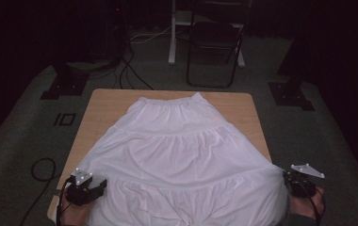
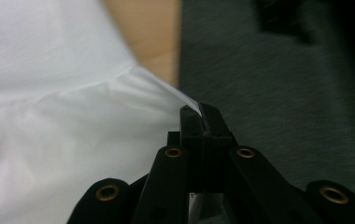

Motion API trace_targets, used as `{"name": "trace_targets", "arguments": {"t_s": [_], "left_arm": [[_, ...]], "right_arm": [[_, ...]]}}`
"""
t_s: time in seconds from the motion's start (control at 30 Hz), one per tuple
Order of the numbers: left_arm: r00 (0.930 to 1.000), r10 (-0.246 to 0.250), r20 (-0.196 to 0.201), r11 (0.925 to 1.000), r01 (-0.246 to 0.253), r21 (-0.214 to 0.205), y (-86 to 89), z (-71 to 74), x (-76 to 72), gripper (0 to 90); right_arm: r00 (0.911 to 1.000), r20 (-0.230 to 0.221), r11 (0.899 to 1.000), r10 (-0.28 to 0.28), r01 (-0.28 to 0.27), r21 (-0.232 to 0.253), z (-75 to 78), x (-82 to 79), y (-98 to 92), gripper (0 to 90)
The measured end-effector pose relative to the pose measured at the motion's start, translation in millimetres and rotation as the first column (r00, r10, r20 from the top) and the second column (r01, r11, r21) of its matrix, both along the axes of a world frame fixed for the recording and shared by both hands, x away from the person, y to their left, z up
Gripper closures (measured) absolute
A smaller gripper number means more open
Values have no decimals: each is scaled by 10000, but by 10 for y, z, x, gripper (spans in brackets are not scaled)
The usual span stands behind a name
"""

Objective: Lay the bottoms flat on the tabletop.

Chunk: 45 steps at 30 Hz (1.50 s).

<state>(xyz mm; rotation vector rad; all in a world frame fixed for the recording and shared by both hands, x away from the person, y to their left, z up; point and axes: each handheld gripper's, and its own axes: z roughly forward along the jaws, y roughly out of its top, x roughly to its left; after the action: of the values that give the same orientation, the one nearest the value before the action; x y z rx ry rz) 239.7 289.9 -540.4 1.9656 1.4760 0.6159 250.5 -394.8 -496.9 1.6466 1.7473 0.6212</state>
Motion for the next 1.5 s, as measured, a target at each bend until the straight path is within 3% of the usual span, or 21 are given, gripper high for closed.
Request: {"name": "trace_targets", "arguments": {"t_s": [0.07,0.13,0.2,0.33,0.4,0.5,0.6,0.77,0.93,1.0,1.07,1.2,1.27,1.33,1.4,1.5], "left_arm": [[10000,-4,14,10000,4,-15,1,-1,-1,378],[10000,-10,16,10000,10,-12,1,-2,-2,378],[10000,-15,18,10000,15,-11,1,-2,-3,377],[9999,48,-105,9999,-47,103,-8,15,-3,378],[9998,191,-66,9992,-189,340,-11,32,-14,381],[9993,370,98,9985,-374,409,10,64,-33,389],[9940,997,445,9928,-1024,617,174,169,-91,404],[9756,2125,553,9750,-2154,537,535,279,-194,461],[9622,2702,327,9608,-2717,557,748,215,-273,492],[9610,2765,66,9593,-2764,576,775,148,-275,478],[9654,2604,-156,9641,-2591,583,768,80,-269,448],[9705,2402,-229,9701,-2390,428,749,51,-257,444],[9754,2187,-264,9758,-2185,110,747,53,-255,569],[9780,2073,-242,9774,-2060,463,729,67,-246,746],[9746,2217,-328,9719,-2181,887,739,85,-216,888],[9605,2781,-115,9552,-2753,1085,853,147,-161,900]], "right_arm": [[9995,166,9991,-273,278,-330,43,20,-26,893],[9995,-192,9992,-260,254,-302,9,53,-17,857],[9981,-563,9990,-246,224,-392,-75,70,22,705],[9997,-126,9983,205,-198,543,-140,16,106,563],[9982,192,9956,562,-574,747,-151,-18,185,527],[9959,364,9931,828,-855,799,-162,-42,277,514],[9866,702,9819,1472,-1543,1094,-190,-79,446,510],[9746,640,9698,2145,-2203,1043,-244,-58,596,508],[9703,465,9635,2375,-2414,1158,-305,-33,645,506],[9700,429,9622,2392,-2428,1230,-317,-30,638,506],[9710,426,9623,2354,-2390,1299,-319,-33,633,506],[9708,414,9612,2364,-2399,1358,-330,-30,623,505],[9706,368,9606,2378,-2406,1389,-342,-25,629,504],[9696,327,9594,2426,-2448,1403,-351,-20,637,503],[9691,298,9588,2450,-2467,1411,-356,-15,642,503],[9687,343,9587,2460,-2484,1388,-350,-14,637,504]]}}
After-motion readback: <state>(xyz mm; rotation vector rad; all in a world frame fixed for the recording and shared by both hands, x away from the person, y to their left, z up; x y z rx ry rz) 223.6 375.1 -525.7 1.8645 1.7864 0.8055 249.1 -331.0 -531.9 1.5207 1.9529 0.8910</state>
